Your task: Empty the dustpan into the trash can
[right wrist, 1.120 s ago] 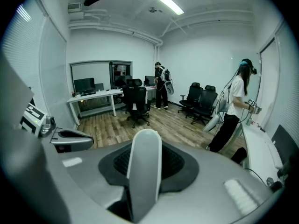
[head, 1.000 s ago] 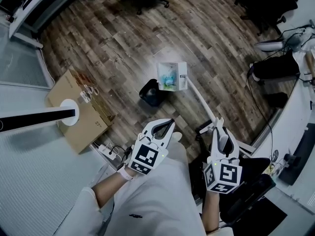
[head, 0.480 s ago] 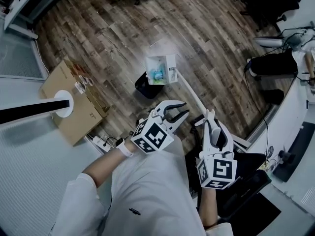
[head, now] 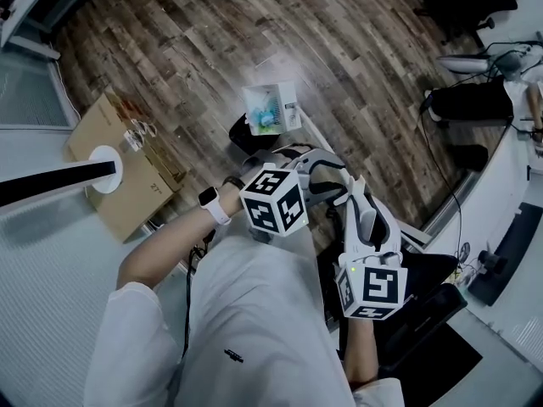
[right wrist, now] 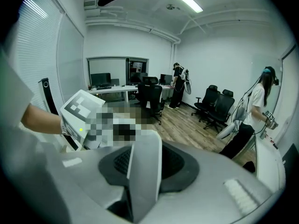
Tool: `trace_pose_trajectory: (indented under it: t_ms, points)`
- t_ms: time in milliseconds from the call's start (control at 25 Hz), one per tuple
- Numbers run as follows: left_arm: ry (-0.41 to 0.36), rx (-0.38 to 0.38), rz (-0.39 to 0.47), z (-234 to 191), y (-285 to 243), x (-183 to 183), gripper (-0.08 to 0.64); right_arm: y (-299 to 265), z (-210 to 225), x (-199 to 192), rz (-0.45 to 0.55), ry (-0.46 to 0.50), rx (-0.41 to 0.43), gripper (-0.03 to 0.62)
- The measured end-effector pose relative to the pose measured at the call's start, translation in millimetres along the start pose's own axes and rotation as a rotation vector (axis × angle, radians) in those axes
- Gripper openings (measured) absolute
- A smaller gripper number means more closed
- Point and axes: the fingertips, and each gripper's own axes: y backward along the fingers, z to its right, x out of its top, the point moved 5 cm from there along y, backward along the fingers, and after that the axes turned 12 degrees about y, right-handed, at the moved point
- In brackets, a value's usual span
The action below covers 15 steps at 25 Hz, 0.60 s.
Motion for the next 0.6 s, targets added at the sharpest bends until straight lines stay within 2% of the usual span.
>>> trace_pose_trajectory:
  t_ms: [400, 600]
  points:
    - [-0.059, -0.044, -0.007, 1.7, -6.0, 6.4, 0.104, -0.6, -3.8, 5.6, 0.018, 0.072, 0.049, 0.115]
    - [-0.072, 0.015, 0.006, 8.3, 1.4, 6.8, 0.098, 4.4, -11.3, 8.8, 0.035, 0.139, 0.068, 0.115]
